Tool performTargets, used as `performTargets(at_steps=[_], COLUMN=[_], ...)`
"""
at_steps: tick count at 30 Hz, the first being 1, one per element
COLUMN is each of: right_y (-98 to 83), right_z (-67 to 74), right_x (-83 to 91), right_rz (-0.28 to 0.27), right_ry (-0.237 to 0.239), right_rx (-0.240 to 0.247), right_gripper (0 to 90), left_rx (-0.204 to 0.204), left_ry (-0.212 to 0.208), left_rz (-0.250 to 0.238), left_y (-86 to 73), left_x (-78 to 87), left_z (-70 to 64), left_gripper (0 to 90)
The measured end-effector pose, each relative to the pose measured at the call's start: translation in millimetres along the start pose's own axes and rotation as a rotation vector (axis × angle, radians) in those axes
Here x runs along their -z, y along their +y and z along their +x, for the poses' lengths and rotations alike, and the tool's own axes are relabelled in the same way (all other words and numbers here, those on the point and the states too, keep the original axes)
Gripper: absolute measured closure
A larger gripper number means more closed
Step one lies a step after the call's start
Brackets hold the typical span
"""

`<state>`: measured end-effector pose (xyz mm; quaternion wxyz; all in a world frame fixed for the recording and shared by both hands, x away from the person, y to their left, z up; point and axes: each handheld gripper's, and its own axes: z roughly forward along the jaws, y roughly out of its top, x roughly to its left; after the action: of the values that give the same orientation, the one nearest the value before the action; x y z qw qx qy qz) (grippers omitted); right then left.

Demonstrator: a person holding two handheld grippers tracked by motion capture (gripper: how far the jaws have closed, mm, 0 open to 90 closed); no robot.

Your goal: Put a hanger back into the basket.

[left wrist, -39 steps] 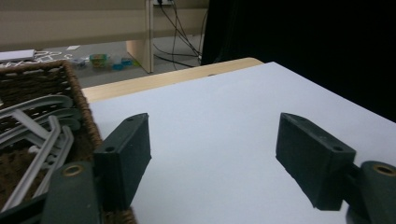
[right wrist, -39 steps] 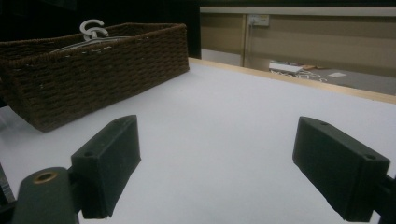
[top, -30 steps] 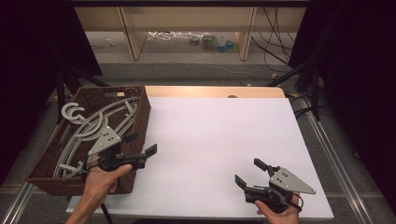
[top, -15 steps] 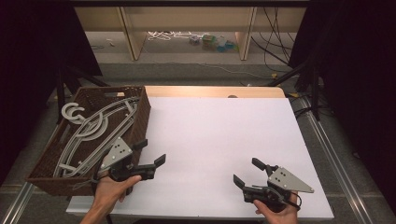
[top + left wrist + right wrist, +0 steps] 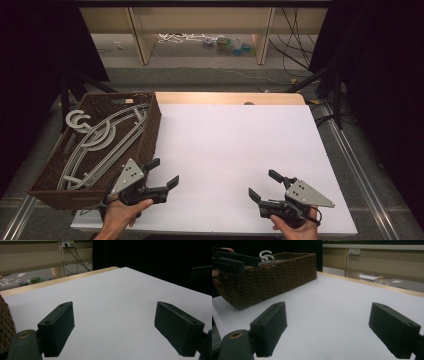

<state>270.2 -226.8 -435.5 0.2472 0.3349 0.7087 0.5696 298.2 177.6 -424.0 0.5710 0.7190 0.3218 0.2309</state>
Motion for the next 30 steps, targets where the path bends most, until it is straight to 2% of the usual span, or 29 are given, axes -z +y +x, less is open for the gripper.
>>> performTargets(at_steps=[2,4,5,6,7,10,11,12,15,17,18,19,21,23,25,27,28,30], right_y=[0.1,0.1,-0.5,-0.1,0.2,0.4,0.4,0.4,-0.3,-0.2,-0.1,0.0,0.0,0.0,0.0,-0.1,0.1,0.1], right_z=[0.0,0.2,0.4,1.5,1.9,2.3,2.3,2.8,1.9,0.8,2.7,1.1,1.4,1.3,1.4,3.3,1.4,1.4], right_x=[0.0,-0.1,-1.5,-0.2,0.1,0.4,0.3,0.6,-1.8,-1.5,-0.6,-1.4,-1.2,-1.3,-1.6,-1.1,-1.6,-1.2], right_rz=[-0.001,-0.002,-0.024,-0.006,-0.007,-0.005,-0.005,0.002,-0.017,-0.017,0.000,-0.017,-0.014,-0.015,-0.016,0.001,-0.016,-0.012], right_ry=[-0.002,-0.003,0.002,-0.001,-0.002,-0.002,-0.002,-0.003,0.018,0.003,0.012,0.005,0.004,0.004,0.006,0.015,0.005,0.004], right_rx=[-0.001,-0.001,-0.002,-0.013,-0.011,-0.014,-0.015,-0.025,-0.023,-0.005,-0.031,-0.003,-0.003,-0.003,-0.001,-0.029,-0.001,-0.003], right_gripper=[15.8,15.8,15.8,15.8,15.8,15.8,15.8,15.7,15.8,15.8,15.8,15.8,15.8,15.8,15.8,15.8,15.8,15.8], left_rx=[0.014,0.001,0.014,0.009,0.005,0.000,0.017,0.009,-0.009,0.001,0.005,-0.004,0.027,0.013,0.029,0.024,0.034,0.018], left_ry=[-0.002,0.003,0.003,-0.003,0.007,0.011,0.008,0.014,0.019,0.018,0.016,0.015,0.015,0.015,0.013,0.015,0.014,0.013], left_rz=[-0.008,0.006,0.010,0.005,0.019,0.020,0.013,0.013,0.012,0.013,0.012,0.020,0.017,0.018,0.017,0.019,0.020,0.016], left_y=[-3.5,-5.6,-7.1,-8.4,-9.1,-10.7,-11.5,-11.3,-11.6,-12.4,-12.9,-13.0,-13.9,-13.4,-13.7,-13.9,-14.1,-13.5], left_x=[-0.4,0.9,1.2,0.8,2.1,5.3,5.9,7.3,8.6,8.1,7.4,7.2,6.7,7.2,6.9,6.6,6.6,6.6], left_z=[-2.4,-2.3,-3.2,-2.7,-2.7,-1.8,-2.1,-1.6,-0.1,-1.0,-1.5,-1.2,-2.9,-2.1,-2.5,-2.2,-2.9,-2.2], left_gripper=[16.1,16.1,16.1,16.1,16.1,16.1,16.1,16.1,16.1,16.1,16.1,16.2,16.2,16.3,16.3,16.3,16.3,16.4])
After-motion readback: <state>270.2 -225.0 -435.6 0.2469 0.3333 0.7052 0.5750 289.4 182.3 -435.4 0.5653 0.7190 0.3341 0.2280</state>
